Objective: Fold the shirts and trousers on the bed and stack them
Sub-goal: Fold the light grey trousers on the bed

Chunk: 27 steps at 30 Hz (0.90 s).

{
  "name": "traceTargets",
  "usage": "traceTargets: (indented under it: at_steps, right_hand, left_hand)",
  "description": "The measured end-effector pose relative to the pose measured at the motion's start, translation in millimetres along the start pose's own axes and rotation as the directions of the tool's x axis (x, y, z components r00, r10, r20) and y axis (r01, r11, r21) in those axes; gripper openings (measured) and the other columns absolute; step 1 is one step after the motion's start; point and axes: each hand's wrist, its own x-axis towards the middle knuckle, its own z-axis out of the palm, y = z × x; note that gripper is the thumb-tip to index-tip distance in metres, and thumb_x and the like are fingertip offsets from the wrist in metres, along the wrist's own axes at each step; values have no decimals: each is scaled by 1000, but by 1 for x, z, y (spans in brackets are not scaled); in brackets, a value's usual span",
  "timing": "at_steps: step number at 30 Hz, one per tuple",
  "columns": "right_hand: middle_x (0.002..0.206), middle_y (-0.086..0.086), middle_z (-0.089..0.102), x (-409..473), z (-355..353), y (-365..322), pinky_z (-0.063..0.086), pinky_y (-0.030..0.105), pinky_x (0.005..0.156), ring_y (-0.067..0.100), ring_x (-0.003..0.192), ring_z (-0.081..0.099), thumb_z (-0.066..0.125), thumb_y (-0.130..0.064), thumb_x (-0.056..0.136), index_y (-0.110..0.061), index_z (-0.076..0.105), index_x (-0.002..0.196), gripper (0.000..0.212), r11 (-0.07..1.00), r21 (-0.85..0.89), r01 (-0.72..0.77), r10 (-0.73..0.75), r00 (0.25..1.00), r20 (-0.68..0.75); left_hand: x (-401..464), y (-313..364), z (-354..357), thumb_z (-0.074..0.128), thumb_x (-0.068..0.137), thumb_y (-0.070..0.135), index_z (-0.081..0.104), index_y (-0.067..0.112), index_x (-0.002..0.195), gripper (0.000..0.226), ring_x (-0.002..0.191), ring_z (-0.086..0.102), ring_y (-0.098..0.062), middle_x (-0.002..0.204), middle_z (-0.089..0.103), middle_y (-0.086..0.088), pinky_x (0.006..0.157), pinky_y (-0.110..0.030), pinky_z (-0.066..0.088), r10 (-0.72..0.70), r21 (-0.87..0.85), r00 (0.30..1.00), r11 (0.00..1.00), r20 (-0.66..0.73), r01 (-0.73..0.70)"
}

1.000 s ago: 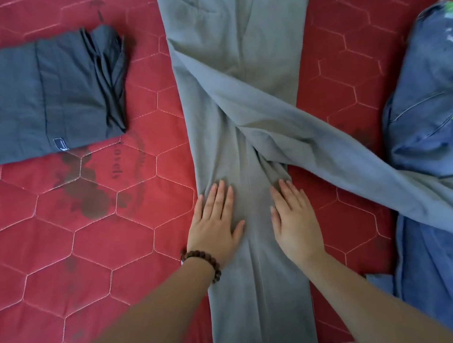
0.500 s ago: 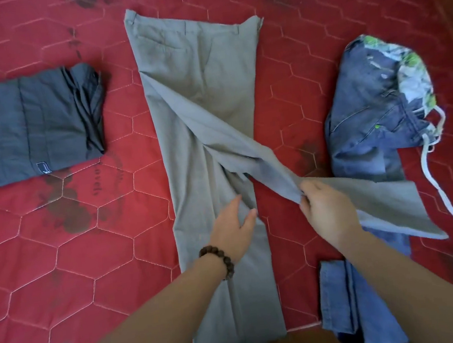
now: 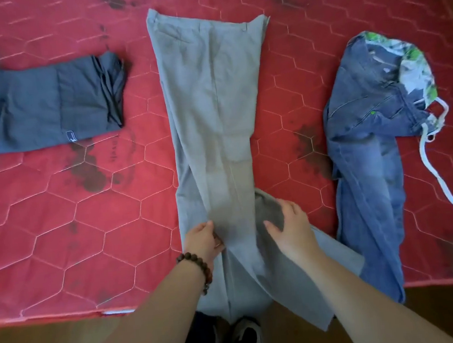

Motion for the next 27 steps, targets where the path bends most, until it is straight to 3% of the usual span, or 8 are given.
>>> traceTargets:
  at_steps: [2, 4, 8, 11, 14, 17, 20, 27]
  right_hand:
    - [158, 9, 18, 3, 8, 16, 19, 43, 119, 27, 145, 17, 60, -46, 90, -16, 13, 154, 85, 986, -149, -73, 96, 983, 154]
    - [159, 7, 15, 3, 17, 25, 18, 45, 119, 27, 146, 16, 61, -49, 87, -20, 4, 154, 93, 961, -263, -87, 130, 980, 152]
    - [134, 12, 47, 3, 22, 30, 26, 48, 112, 32, 125, 42, 62, -42, 88, -17, 35, 143, 67, 940, -316, -129, 99, 989, -109]
    - [117, 9, 58, -3, 19, 31, 38, 46, 100, 31, 111, 51, 63, -33, 88, -17, 52, 121, 38, 958, -274, -88, 80, 996, -42]
    - [115, 7, 55, -22, 15, 27, 42, 44, 92, 29, 109, 50, 61, -30, 90, -18, 54, 120, 33, 968, -250, -29, 18, 999, -49]
    - [115, 2, 59, -46, 11, 5, 44, 32, 91, 19, 107, 54, 56, -23, 95, -18, 61, 122, 28, 992, 115, 52, -52, 999, -5]
    - [111, -4, 68, -71, 10, -27, 50, 30, 92, 13, 103, 64, 48, -20, 100, -21, 65, 118, 24, 809, 572, -133, 17, 979, 205]
    - [86, 5, 75, -88, 3, -70, 57, 29, 65, 20, 80, 72, 64, -18, 91, -14, 74, 96, 12, 654, 716, -245, 96, 965, 242]
  left_hand:
    - [0, -8, -7, 43, 102, 21, 58, 3, 104, 24, 85, 64, -26, 93, 65, -14, 71, -31, 52, -12, 12, 1000, 1000, 8, 12]
    - [-3, -21, -9, 49, 100, 25, 58, 6, 105, 21, 88, 65, -26, 96, 67, -13, 75, -32, 54, -53, 65, 995, 997, 84, 47]
    - [-9, -55, 2, 57, 95, 13, 59, 5, 114, 21, 93, 69, -26, 108, 70, -14, 80, -35, 57, -76, 143, 969, 989, 237, 43]
    - [-14, -63, 9, 59, 93, 7, 61, -3, 114, 23, 98, 68, -29, 109, 70, -17, 88, -40, 56, -36, 126, 978, 992, 207, 9]
    - [-27, -57, 6, 59, 93, 8, 64, -1, 110, 20, 95, 69, -25, 103, 72, -13, 80, -34, 57, -46, 51, 962, 998, 268, 34]
    - [-39, -46, -2, 58, 93, 10, 62, -1, 114, 24, 95, 68, -22, 105, 72, -12, 76, -30, 57, -20, 35, 947, 999, 320, 9]
    - [-51, -35, -5, 58, 93, 10, 61, -1, 115, 26, 100, 66, -25, 110, 69, -14, 77, -30, 56, 16, 31, 947, 999, 321, -27]
    - [-72, -12, -14, 59, 93, 14, 63, -2, 110, 23, 92, 66, -24, 101, 70, -14, 81, -33, 57, 22, -9, 928, 1000, 372, -20]
